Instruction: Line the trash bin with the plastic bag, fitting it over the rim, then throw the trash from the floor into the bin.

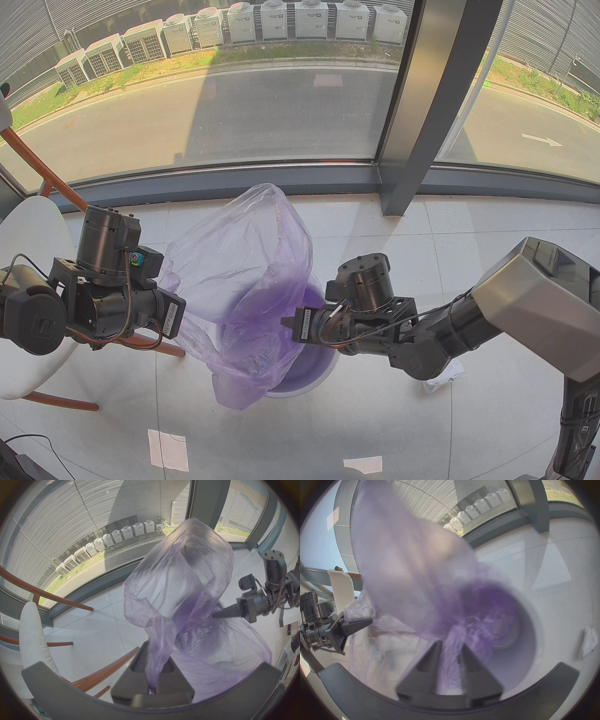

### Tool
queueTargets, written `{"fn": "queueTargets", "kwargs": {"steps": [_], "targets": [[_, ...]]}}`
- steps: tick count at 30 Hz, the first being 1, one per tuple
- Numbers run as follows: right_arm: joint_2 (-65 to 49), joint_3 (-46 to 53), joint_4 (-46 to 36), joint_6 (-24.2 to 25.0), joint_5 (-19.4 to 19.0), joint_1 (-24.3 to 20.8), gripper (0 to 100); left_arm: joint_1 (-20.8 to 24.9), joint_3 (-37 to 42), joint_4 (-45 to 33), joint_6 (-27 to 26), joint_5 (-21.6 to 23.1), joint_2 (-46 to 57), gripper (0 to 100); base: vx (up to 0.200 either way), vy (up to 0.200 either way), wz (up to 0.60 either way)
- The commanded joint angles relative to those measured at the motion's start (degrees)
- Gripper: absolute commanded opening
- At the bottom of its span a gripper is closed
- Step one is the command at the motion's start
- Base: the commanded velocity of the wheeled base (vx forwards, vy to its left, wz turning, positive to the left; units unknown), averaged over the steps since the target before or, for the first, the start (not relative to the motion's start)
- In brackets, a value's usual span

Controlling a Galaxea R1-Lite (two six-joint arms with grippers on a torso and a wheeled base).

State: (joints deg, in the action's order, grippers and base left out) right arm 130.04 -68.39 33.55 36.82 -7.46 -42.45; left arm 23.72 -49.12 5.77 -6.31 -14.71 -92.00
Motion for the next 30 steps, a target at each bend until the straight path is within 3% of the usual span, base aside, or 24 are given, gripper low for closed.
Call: {"fn": "queueTargets", "kwargs": {"steps": [1,2,3,8,10,12,20,26,30], "targets": [[-4.88,4.23,0.03,-8.78,-0.63,5.36,0,0.27,-0.98,0.21,-0.10,0.12,-0.63,0,0.000,0.000,0.00],[-5.06,4.49,0.03,-9.13,-0.63,5.53,0,0.27,-0.98,0.30,-0.10,0.12,-0.63,0,0.000,0.000,0.00],[-7.25,7.13,0.11,-13.79,-1.50,7.64,0,0.36,-1.68,1.18,-0.10,0.21,-1.07,0,0.000,0.000,0.00],[-12.79,15.48,0.11,-24.86,-7.66,14.23,0,0.62,-3.35,8.91,-0.01,1.44,-6.17,0,0.000,0.000,0.00],[-13.58,17.06,0.55,-26.97,-8.18,15.90,0,0.53,-4.15,13.13,-0.28,2.06,-8.46,0,0.000,0.000,0.00],[-13.85,17.41,2.84,-27.15,-8.18,16.87,0,0.45,-5.55,17.88,-0.36,2.76,-11.18,0,0.000,0.000,0.00],[-11.74,19.26,13.12,-27.67,-8.36,18.45,0,0.27,-5.64,23.77,-3.27,2.85,-15.49,0,0.000,0.000,0.00],[-6.20,21.63,24.90,-30.49,-10.73,21.18,0,-0.34,-5.90,34.84,-3.97,3.20,-19.97,0,0.000,0.000,0.00],[-1.54,19.79,29.73,-30.84,-11.26,21.79,0,-1.66,-5.73,37.65,-7.66,4.61,-22.61,0,0.000,0.000,0.00]]}}
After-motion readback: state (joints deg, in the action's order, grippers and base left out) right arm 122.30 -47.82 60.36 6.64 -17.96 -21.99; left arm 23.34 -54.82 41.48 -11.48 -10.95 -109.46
